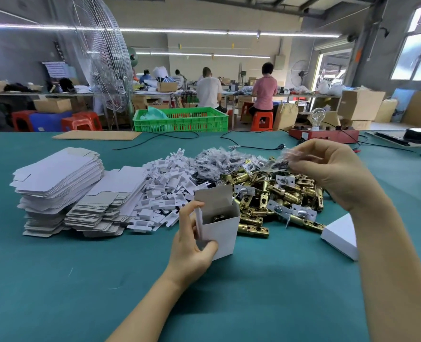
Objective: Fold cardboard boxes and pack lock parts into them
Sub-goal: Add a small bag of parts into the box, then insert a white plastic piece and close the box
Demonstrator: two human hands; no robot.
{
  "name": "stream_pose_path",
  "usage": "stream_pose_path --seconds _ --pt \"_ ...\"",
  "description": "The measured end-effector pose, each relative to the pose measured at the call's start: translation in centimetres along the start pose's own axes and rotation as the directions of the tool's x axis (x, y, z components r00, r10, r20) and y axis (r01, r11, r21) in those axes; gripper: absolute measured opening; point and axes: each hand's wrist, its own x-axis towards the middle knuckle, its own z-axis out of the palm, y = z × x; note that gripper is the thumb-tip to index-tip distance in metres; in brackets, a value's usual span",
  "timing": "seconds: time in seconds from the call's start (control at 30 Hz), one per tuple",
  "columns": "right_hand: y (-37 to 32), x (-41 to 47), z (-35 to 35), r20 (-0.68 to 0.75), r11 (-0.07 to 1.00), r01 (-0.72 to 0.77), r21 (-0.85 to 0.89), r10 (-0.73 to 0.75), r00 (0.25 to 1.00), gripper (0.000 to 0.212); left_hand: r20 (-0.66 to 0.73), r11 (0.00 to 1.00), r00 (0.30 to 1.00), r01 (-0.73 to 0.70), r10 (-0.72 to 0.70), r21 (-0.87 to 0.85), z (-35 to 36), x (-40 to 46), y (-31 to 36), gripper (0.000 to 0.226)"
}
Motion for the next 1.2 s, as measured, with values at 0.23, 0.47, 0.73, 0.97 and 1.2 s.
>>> stream_pose_path --seconds 0.23,0.47,0.73,0.97,1.2 --pt "-2.8 -0.7 2.9 0.179 0.966 0.142 -0.216 -0.103 0.978 0.014 0.003 0.999 1.000 -0.010 0.010 0.033 0.1 0.1 -0.1 0.071" --pt "-1.8 -0.8 9.3 0.397 0.777 0.386 -0.497 -0.192 0.897 0.007 -0.017 0.999 1.000 -0.006 0.006 0.048 0.2 0.2 -0.6 0.070" --pt "-0.8 -0.7 10.2 0.467 0.680 0.457 -0.574 -0.187 0.864 0.007 -0.039 0.998 0.999 -0.032 0.034 0.049 0.3 0.5 -1.2 0.070" --pt "-0.8 -0.2 8.5 0.403 0.760 0.367 -0.536 -0.152 0.903 0.014 -0.026 0.999 1.000 0.012 -0.011 0.034 0.2 0.4 -0.6 0.071" --pt "-0.3 -0.4 8.2 0.402 0.769 0.290 -0.570 -0.048 0.915 0.014 -0.027 0.999 0.999 0.018 -0.017 0.035 0.2 0.5 -0.6 0.077"
